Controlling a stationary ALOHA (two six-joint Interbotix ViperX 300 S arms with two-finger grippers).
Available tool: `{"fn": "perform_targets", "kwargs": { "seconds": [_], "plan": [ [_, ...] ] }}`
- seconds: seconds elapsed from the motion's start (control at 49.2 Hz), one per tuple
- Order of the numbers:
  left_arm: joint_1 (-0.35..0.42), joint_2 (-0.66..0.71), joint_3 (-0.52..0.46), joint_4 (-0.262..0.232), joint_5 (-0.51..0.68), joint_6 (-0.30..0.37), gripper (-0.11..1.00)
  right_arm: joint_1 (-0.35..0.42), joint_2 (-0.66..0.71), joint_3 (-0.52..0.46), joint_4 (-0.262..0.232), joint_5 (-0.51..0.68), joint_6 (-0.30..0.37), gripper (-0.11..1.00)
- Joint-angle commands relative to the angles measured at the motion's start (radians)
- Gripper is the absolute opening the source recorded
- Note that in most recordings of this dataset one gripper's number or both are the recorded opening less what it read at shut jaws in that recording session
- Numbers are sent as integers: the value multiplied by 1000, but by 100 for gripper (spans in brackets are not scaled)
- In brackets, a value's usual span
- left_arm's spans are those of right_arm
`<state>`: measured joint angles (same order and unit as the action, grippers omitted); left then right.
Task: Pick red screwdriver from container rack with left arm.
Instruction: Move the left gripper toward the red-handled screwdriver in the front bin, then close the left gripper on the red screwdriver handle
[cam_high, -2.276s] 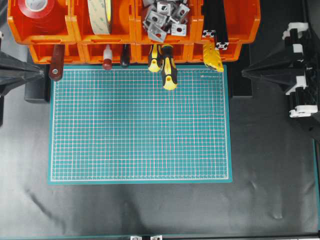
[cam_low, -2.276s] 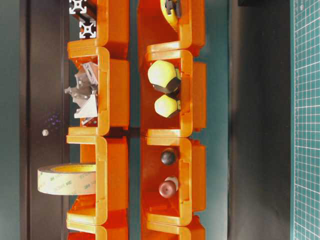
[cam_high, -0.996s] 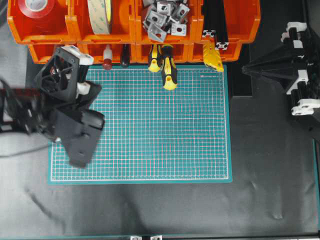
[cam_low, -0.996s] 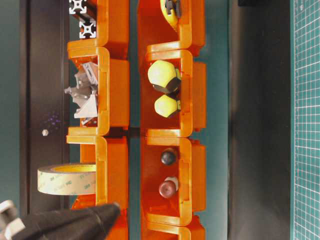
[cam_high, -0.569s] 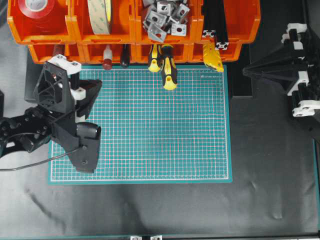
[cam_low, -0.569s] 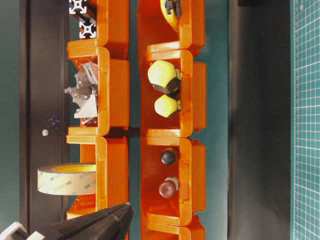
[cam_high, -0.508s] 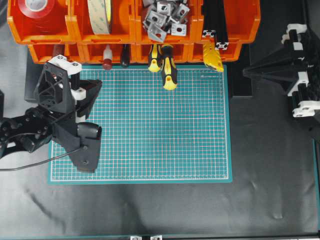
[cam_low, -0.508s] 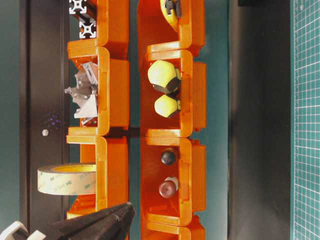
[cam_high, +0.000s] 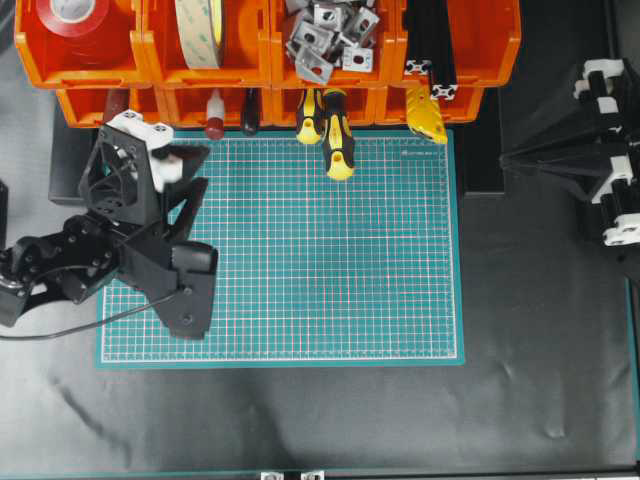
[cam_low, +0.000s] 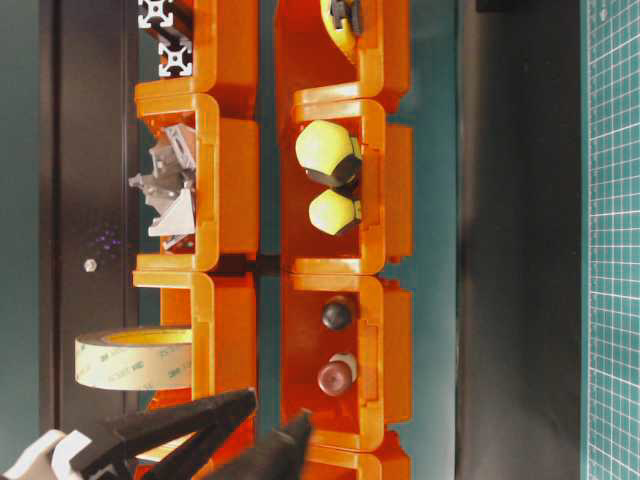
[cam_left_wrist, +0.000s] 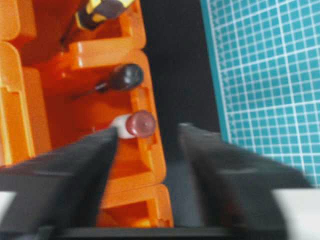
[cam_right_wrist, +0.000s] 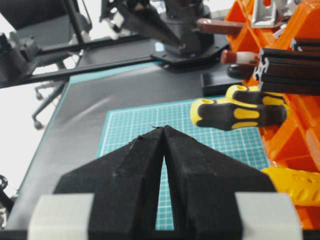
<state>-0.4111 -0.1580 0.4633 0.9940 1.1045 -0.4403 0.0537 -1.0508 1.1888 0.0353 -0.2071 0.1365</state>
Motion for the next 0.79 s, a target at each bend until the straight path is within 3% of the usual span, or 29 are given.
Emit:
{"fn": "perform_targets", "kwargs": {
  "seconds": [0.0,0.061,0.122,0.224,0.386,0.772],
  "plan": [
    [17,-6,6,5,-26,-5,67,14,0,-14,-2,3,0,1],
    [31,-5,14,5,-54,-5,82,23,0,-14,0,3,0,0],
    [51,2,20,5,-71,-5,88,34,0,-14,-2,5,0,1],
    [91,12,32,3,-94,-5,84,41,2,-14,0,3,0,1],
    [141,17,44,5,-143,-5,87,48,2,-14,0,2,0,1],
    [158,28,46,3,-156,-6,85,54,5,-12,0,3,0,1]
  ]
}}
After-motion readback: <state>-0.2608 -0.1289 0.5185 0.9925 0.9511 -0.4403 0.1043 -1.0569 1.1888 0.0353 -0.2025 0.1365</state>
